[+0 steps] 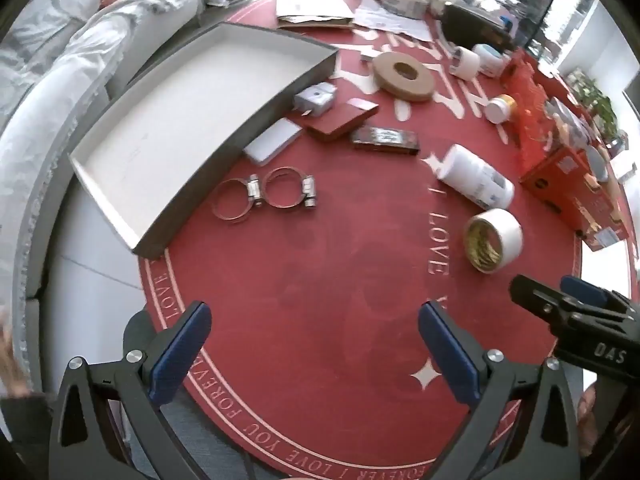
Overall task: Organize rigid objects
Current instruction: 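Move left gripper toward a metal hose clamp while right gripper approaches the white tape roll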
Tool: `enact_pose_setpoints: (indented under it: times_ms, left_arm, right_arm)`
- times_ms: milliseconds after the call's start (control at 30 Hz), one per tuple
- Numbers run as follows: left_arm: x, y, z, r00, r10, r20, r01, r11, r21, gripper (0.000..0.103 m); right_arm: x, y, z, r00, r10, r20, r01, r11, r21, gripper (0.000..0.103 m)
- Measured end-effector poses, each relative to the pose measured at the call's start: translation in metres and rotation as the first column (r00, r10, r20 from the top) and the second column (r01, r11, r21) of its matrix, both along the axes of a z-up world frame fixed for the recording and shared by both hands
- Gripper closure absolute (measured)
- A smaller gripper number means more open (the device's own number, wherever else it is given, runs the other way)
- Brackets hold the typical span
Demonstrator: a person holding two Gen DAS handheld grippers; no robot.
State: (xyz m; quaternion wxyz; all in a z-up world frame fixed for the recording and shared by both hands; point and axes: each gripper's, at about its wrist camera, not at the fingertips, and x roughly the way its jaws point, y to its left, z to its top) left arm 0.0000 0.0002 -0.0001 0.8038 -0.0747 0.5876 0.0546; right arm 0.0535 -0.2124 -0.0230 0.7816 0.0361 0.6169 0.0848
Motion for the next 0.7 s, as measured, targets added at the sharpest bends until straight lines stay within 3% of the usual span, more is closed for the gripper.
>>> enact_pose_setpoints:
  times_ms: [267,400,700]
  left_arm:
    - [-0.011,0.054,-0.009,0.994,0.106,-0.008,-0.106,0.994,-0.042,0.000]
    - [0.003,0.049,-0.011,0.992,0.123,-0.032,-0.123,0.992,-0.020,0.000]
    - [0.019,0.048,-0.025,0.989,0.129,-0.072,-0.133,0.990,-0.054,0.000]
  right_arm:
    - [-0.012,-0.001,0.000,1.000,-0.009,-0.017,0.009,1.000,-0.003,0.001]
    - [-0.012,-0.002,-0.007,1.000,-0.011,-0.020,0.011,1.000,0.005,0.001]
    - [-0.011,-0.007,-0.013,1.000,-0.012,-0.025,0.012,1.000,-0.011,0.001]
